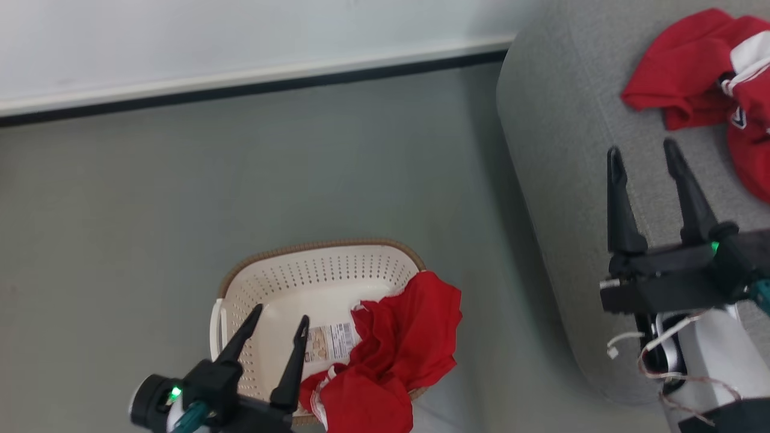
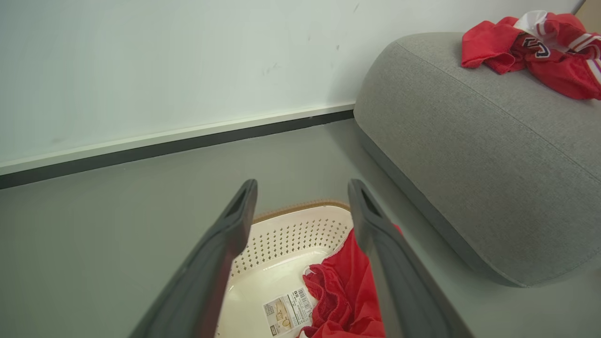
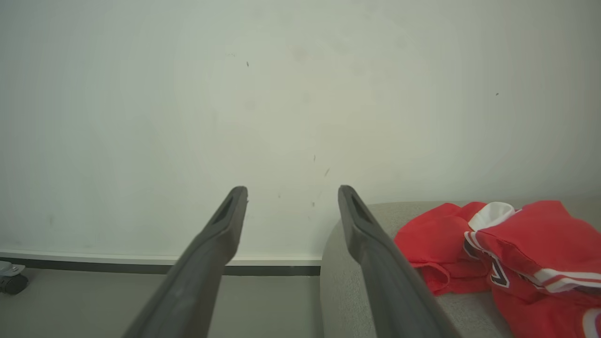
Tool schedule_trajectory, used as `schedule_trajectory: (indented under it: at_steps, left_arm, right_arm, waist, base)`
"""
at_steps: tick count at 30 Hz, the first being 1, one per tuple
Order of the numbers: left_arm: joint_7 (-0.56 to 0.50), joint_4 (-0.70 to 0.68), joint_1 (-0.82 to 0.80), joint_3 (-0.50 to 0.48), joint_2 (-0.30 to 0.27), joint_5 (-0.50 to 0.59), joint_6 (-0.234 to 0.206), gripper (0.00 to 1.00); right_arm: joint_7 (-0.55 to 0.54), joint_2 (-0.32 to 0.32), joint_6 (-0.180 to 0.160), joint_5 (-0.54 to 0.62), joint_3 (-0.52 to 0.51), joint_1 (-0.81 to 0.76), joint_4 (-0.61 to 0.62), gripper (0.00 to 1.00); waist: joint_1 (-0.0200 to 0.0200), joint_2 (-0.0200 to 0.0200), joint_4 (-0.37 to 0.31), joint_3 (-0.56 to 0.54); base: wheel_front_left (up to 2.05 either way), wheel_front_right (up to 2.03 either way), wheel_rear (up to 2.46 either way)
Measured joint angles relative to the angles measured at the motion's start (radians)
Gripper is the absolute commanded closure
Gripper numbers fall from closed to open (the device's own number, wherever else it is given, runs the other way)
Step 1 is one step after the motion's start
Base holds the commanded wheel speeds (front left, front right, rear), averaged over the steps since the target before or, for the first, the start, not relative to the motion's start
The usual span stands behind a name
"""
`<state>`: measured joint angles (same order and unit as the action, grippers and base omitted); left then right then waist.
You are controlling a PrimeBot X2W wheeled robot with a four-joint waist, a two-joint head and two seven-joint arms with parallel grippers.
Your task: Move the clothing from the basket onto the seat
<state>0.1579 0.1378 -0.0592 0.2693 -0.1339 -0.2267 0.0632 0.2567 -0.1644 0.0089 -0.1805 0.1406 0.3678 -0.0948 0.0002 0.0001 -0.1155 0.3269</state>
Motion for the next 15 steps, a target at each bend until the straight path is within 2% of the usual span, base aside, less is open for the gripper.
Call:
schedule_trajectory:
  at_steps: [15]
  left_arm:
    - [-0.072, 0.165, -0.200, 0.152, 0.040, 0.062, 0.043, 0.00]
  right_arm:
    - [-0.027, -0.009, 0.023, 0.000, 0.008, 0.256, -0.021, 0.00]
  waist:
    - [0.0001, 0.0001, -0.007, 0.206]
  base:
    - [0.00, 0.00, 0.00]
